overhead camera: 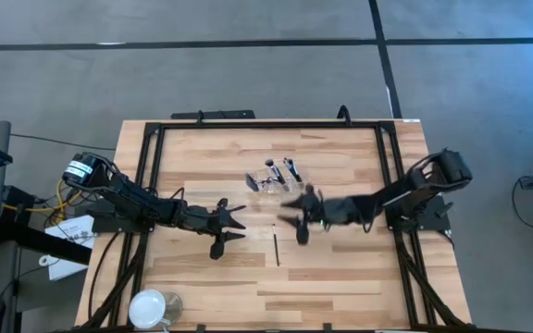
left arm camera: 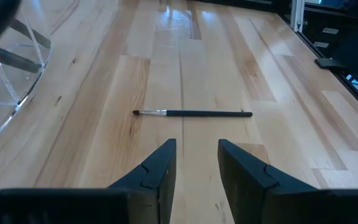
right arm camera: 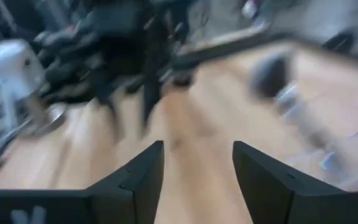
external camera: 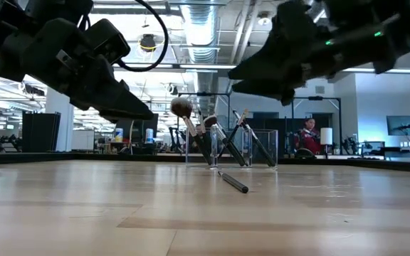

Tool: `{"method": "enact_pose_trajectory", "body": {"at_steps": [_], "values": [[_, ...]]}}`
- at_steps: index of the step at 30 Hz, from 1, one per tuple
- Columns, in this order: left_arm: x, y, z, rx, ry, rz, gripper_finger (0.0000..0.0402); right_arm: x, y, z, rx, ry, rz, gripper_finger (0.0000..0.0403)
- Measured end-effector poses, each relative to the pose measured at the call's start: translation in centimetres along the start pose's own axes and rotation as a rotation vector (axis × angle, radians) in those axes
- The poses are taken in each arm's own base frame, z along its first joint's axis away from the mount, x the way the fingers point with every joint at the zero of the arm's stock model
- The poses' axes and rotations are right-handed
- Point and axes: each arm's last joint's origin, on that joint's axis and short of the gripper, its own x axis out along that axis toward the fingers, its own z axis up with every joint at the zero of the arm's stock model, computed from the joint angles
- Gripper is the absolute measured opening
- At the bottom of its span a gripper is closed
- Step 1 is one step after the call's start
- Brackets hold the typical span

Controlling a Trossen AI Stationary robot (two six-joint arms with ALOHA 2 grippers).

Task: Put items in baskets/containers
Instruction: Put the eyeshadow brush into the left section of the transparent organizer

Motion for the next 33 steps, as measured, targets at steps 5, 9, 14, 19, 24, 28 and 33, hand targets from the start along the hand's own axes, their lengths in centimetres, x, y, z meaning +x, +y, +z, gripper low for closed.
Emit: {"method": "enact_pose_trajectory", "body": {"at_steps": [5, 9, 14, 19, 24, 28, 33], "values": [[0.0, 0.0, 0.1, 0.0, -0.005, 0.0, 0.0115, 0.8, 4.0, -2.0, 0.04, 0.115, 0.004, 0.0206], [0.0, 0.0, 0.1, -0.001, -0.011, -0.002, 0.0115, 2.2, 6.1, -4.2, -0.052, 0.201, -0.147, 0.0211], [-0.1, 0.0, 0.0, -0.001, -0.009, -0.001, 0.0115, 4.7, 8.0, -5.9, -0.105, 0.274, -0.284, 0.0208], [-0.1, 0.0, 0.0, -0.023, -0.008, -0.001, 0.0115, 6.6, 9.1, -7.2, -0.051, 0.361, -0.37, 0.0208], [-0.1, 0.0, -0.1, -0.026, -0.008, -0.002, 0.0115, 6.9, 9.4, -7.6, 0.004, 0.469, -0.498, 0.0204], [-0.1, 0.1, -0.2, -0.025, -0.006, -0.002, 0.0115, 6.8, 9.3, -7.6, 0.089, 0.46, -0.546, 0.0201], [-0.1, 0.1, -0.2, -0.025, -0.006, -0.002, 0.0115, 6.6, 9.0, -7.9, 0.109, 0.478, -0.542, 0.0171]]}}
